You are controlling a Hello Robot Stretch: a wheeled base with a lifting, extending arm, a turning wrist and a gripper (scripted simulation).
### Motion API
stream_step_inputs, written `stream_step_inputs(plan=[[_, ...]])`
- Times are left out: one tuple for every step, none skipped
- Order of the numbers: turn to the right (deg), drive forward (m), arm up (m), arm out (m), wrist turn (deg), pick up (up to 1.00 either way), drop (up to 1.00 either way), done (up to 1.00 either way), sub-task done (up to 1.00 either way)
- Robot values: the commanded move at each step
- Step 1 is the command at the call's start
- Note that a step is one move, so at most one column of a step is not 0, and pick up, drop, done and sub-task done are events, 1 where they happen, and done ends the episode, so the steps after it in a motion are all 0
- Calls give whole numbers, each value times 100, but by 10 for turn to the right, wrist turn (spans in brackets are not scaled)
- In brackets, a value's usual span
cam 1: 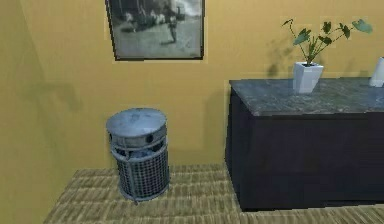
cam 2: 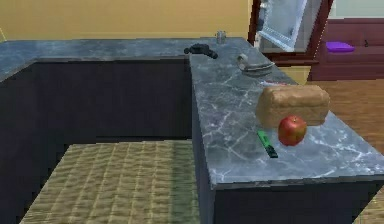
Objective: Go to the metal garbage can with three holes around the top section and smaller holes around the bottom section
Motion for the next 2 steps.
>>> stream_step_inputs(plan=[[0, 50, 0, 0, 0, 0, 0, 0, 0], [-240, 0, 0, 0, 0, 0, 0, 0, 0]])
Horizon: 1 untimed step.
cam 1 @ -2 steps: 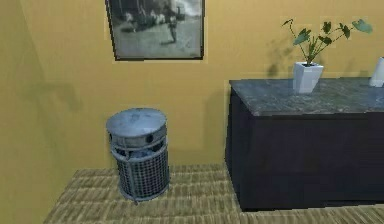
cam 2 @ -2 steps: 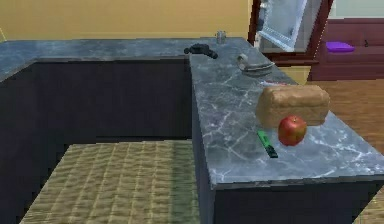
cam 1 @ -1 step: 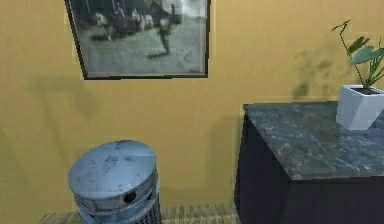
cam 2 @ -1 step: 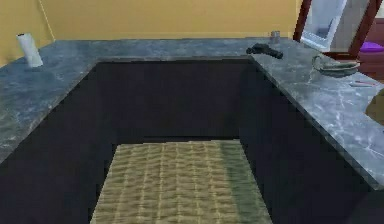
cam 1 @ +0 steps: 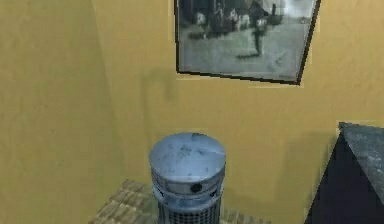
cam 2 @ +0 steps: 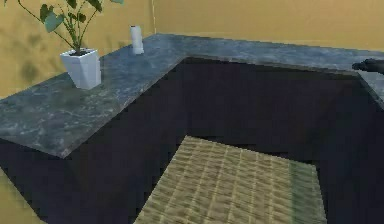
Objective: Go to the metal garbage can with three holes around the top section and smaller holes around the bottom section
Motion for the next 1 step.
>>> stream_step_inputs(plan=[[0, 0, 0, 0, 0, 0, 0, 100, 0]])
